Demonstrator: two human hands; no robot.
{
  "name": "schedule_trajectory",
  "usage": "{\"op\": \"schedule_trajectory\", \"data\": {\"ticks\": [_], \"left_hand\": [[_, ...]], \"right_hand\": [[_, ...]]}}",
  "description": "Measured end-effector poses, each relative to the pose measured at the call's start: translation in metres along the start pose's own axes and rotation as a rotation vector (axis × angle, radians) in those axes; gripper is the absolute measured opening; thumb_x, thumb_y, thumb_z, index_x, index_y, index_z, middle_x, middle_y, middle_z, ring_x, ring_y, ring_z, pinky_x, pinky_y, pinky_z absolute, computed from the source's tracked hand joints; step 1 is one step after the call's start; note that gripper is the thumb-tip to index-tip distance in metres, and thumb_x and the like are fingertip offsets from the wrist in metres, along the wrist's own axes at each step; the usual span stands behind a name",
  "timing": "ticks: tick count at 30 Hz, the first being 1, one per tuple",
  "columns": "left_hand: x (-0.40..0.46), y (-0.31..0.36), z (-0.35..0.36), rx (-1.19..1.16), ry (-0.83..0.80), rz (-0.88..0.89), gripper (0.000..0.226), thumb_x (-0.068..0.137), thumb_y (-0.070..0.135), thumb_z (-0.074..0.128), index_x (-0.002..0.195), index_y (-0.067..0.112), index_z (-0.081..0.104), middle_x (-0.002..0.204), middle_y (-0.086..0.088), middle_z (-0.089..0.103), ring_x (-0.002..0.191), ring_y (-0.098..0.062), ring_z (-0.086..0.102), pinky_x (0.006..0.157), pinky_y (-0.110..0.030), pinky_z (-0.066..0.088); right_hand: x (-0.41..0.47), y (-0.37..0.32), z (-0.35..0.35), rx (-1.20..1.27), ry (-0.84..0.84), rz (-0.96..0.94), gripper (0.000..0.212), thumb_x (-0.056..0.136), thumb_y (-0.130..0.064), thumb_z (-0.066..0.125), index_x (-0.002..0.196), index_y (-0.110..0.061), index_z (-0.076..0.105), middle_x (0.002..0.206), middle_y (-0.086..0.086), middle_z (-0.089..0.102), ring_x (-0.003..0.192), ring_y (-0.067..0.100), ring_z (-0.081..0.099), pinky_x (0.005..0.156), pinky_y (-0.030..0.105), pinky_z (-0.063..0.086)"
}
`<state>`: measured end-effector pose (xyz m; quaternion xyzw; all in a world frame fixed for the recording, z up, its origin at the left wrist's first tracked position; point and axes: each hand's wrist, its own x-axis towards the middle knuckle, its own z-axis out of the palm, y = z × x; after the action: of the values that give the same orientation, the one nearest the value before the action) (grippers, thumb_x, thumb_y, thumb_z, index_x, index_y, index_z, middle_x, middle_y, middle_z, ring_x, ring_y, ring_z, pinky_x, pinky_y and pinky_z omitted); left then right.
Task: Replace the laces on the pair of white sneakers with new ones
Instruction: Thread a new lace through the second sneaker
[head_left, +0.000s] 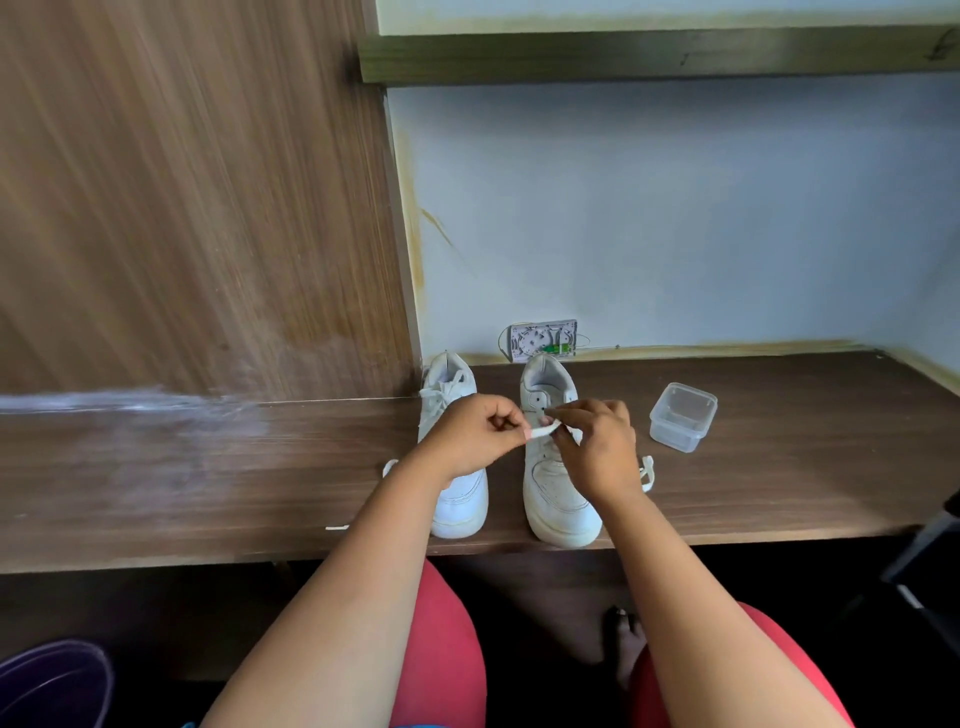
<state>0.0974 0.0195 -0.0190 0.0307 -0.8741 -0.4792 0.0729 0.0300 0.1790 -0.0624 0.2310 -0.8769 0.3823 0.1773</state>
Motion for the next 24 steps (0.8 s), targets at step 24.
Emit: {"op": "schedule_trajectory", "data": {"ticks": [24], "left_hand": [[-0.01,0.013,0.008,-0.634,-0.143,-0.594,0.022,0.099,0.018,0.051,0.082,0.01,0.062,0.062,0.0,0.067,0.062,-0.01,0.06,0.061,-0.023,0.05]], "right_hand": [[-0.024,-0.033,-0.013,0.265,-0.028,-0.136,0.028,0.07,0.005,0.061,0.08,-0.02,0.052,0.076,-0.011,0.058,0.071,0.009,0.057,0.065,0.022,0.05]]}}
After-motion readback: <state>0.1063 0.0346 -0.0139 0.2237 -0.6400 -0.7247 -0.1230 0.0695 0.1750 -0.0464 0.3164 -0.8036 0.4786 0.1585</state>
